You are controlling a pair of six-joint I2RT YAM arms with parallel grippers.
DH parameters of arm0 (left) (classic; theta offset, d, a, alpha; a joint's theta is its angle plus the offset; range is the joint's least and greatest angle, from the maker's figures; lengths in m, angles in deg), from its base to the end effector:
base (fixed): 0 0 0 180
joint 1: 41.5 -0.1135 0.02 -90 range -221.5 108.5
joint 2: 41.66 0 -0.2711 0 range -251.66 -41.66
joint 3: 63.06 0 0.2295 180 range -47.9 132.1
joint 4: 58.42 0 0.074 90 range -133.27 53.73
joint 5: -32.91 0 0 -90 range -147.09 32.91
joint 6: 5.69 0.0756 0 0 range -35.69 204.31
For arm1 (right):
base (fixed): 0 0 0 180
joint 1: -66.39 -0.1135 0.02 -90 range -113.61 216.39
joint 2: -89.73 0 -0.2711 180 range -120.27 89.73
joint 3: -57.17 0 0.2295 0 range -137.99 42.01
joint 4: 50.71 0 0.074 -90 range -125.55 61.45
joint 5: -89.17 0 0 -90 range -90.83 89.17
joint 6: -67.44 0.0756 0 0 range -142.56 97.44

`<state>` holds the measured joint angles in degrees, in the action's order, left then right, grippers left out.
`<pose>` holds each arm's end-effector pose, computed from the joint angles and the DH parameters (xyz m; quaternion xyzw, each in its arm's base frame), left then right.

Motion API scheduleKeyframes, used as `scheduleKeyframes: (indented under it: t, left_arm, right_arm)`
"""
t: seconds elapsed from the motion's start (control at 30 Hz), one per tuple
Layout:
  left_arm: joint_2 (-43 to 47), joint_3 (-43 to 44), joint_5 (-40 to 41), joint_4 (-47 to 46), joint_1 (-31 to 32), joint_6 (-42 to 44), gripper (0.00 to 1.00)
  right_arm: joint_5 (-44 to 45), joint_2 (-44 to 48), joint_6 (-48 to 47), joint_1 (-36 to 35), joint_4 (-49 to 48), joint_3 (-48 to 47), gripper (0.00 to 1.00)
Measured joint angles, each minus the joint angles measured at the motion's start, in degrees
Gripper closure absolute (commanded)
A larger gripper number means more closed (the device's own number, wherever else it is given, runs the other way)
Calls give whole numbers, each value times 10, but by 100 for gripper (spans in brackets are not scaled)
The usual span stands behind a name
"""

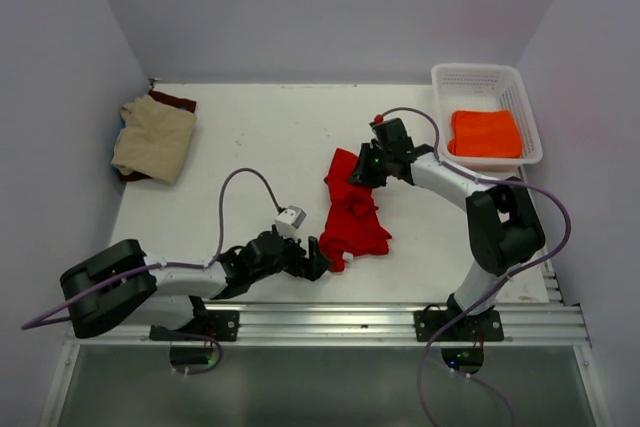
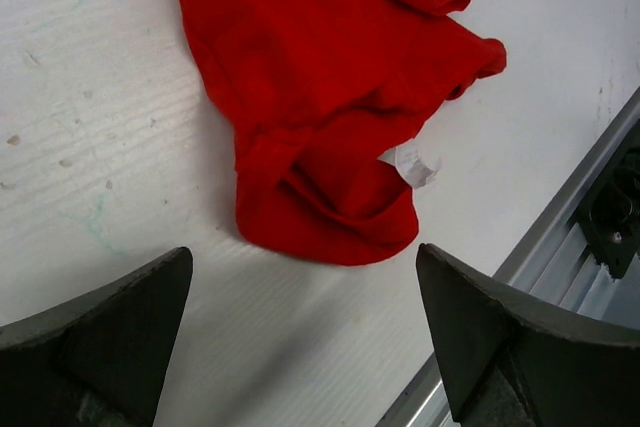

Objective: Fold and stack the t-shirts
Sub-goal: Move the tshirt to the center of the board, then flatten out the tshirt

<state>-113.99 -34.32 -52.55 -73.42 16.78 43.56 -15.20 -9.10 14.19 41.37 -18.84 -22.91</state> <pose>0.1287 -0.1968 0.1421 0.1109 0.8522 -0.3659 0.3572 0.3295 0.1745 0.1938 0.0535 0.9336 0.2727 0.2264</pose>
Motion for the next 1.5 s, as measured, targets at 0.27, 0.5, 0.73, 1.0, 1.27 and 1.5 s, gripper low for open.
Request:
scheduleKeyframes:
  t: [0.27,0.5,0.73,1.0,1.27,1.5]
  left_arm:
    - [-81,2,27,-89,0,26,51]
    - [-146,16,64,-141,0,29,82]
    - [-163,19,90,-159,0,28,100]
    - [54,45,155,40,0,60,100]
    - [309,214,253,304,0,148,100]
    - [327,254,275,416,0,164,100]
  right_arm:
    - [-8,2,-9,0,0,0,100]
    - [-16,21,-20,0,0,4,100]
    - [-16,43,-35,0,6,8,100]
    - [31,55,-53,0,53,8,90]
    - [118,87,-62,0,99,8,18]
    - [132,109,-63,-5,99,24,18]
